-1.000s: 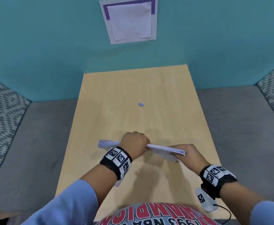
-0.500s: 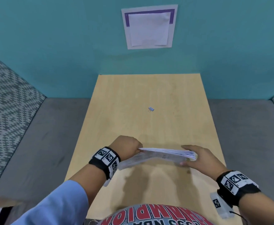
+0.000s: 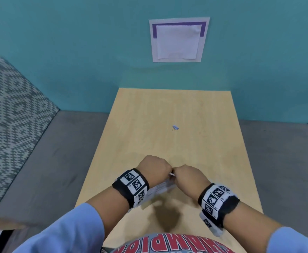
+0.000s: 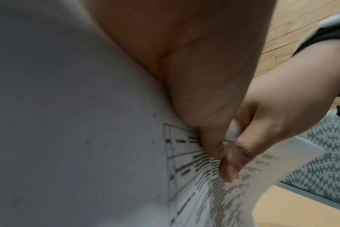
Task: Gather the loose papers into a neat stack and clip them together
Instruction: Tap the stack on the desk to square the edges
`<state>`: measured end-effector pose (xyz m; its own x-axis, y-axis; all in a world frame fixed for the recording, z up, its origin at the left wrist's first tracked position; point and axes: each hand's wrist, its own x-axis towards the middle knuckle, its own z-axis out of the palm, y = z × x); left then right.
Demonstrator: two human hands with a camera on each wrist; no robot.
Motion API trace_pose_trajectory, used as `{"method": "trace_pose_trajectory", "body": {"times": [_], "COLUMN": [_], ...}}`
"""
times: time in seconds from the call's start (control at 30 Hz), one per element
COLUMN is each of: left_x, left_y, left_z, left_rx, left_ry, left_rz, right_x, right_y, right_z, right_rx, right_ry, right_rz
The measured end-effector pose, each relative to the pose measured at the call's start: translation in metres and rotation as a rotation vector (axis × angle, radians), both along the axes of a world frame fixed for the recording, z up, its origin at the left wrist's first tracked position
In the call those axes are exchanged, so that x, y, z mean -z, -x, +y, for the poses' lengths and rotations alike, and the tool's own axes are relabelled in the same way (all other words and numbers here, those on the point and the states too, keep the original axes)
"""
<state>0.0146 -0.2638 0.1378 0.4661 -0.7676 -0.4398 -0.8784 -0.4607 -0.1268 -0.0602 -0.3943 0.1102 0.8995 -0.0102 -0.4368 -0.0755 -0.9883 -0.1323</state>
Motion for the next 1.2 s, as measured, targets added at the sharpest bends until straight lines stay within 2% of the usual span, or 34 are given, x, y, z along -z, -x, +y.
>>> {"method": "trace_pose_trajectory", "body": {"times": [0.17, 0.33, 0.4, 0.53, 0.63, 0.73, 0.83, 0.9, 1.07, 1.13, 1.2], "left_x": [0.005, -0.005, -0.011, -0.021, -0.019, -0.018, -0.023, -0.028, -0.040, -0.027, -0.001], "left_y": [-0.014, -0.048, -0.054, -0.049, -0.040, -0.034, -0.024, -0.017, -0.006, -0.005, -0.003], "left_z": [0.020, 0.065, 0.079, 0.094, 0.105, 0.105, 0.093, 0.079, 0.051, 0.046, 0.044], "left_rx": [-0.090, -0.248, -0.363, -0.712, -0.819, -0.924, -0.884, -0.865, -0.883, -0.906, -0.965], "left_ry": [0.016, 0.168, 0.354, 0.844, 1.034, 1.194, 1.265, 1.307, 1.507, 1.558, 1.525], "left_rz": [0.060, 0.243, 0.392, 0.746, 0.930, 1.102, 1.227, 1.242, 1.013, 0.949, 0.911], "right_x": [0.003, -0.010, -0.017, -0.034, -0.041, -0.044, -0.053, -0.056, -0.041, -0.029, -0.005], "right_y": [0.004, 0.015, 0.020, 0.032, 0.041, 0.046, 0.049, 0.048, 0.042, 0.040, 0.042], "right_z": [-0.029, -0.054, -0.062, -0.075, -0.081, -0.084, -0.079, -0.072, -0.069, -0.068, -0.064], "right_rx": [-0.093, -0.042, 0.033, 0.238, 0.399, 0.457, 0.480, 0.516, 0.625, 0.655, 0.700], "right_ry": [0.034, -0.050, -0.200, -0.591, -0.782, -0.951, -1.079, -1.139, -1.180, -1.178, -1.138], "right_rz": [0.053, 0.054, 0.027, -0.111, -0.138, -0.140, -0.169, -0.189, -0.350, -0.370, -0.337]}}
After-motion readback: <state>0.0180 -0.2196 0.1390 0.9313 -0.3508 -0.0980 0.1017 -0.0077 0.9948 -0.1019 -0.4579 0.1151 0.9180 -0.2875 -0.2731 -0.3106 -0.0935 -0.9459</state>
